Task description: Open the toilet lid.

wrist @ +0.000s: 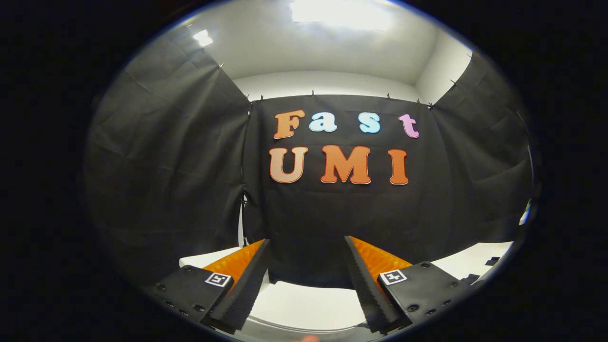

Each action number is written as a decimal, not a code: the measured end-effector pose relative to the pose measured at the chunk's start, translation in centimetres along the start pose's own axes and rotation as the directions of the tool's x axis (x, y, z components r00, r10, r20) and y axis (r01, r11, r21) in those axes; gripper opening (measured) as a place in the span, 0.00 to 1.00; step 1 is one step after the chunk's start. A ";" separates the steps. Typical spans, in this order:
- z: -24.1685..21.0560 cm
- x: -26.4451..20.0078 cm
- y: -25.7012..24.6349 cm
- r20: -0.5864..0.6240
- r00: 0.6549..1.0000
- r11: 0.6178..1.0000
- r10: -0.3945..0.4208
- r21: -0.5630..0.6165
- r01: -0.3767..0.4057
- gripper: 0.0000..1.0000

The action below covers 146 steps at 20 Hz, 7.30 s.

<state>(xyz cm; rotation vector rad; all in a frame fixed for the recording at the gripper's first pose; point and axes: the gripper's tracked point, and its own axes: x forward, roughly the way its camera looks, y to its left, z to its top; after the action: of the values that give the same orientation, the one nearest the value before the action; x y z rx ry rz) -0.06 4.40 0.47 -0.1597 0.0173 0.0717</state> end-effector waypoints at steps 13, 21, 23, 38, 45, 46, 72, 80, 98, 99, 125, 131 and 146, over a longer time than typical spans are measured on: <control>-4.5 1.4 0.7 -0.046 0.998 0.999 0.043 0.034 -0.041 0.98; -10.6 2.8 -10.5 -0.173 0.984 0.919 -0.031 0.382 0.096 0.98; -13.1 1.7 -13.5 -0.204 0.978 0.890 -0.052 0.434 0.137 0.99; -35.8 -5.0 -26.3 -0.545 0.834 0.371 -0.090 0.758 0.536 0.98; -42.1 -4.7 -26.5 -0.634 0.774 0.177 0.013 0.763 0.622 0.98; -43.0 -4.7 -26.0 -0.654 0.756 0.150 0.037 0.751 0.643 0.98; -48.2 -3.9 -26.6 -0.753 0.658 0.201 -0.010 0.643 0.739 0.08; -47.8 -3.9 -26.9 -0.743 0.668 0.224 -0.047 0.644 0.732 0.08; -43.1 -1.6 -26.8 -0.728 0.661 0.464 -0.181 0.529 0.710 0.08; -42.4 -1.3 -27.0 -0.721 0.664 0.475 -0.197 0.522 0.708 0.08; -24.7 4.6 -17.9 -0.585 0.744 0.635 -0.322 0.450 0.628 0.08; -22.6 6.4 -14.7 -0.580 0.752 0.645 -0.314 0.450 0.617 0.08; -18.6 13.1 6.6 -0.600 0.800 0.960 -0.014 0.215 0.178 0.08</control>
<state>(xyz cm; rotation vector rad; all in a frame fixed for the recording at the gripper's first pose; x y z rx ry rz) 12.34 8.90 -19.20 0.0900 0.6509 -0.0878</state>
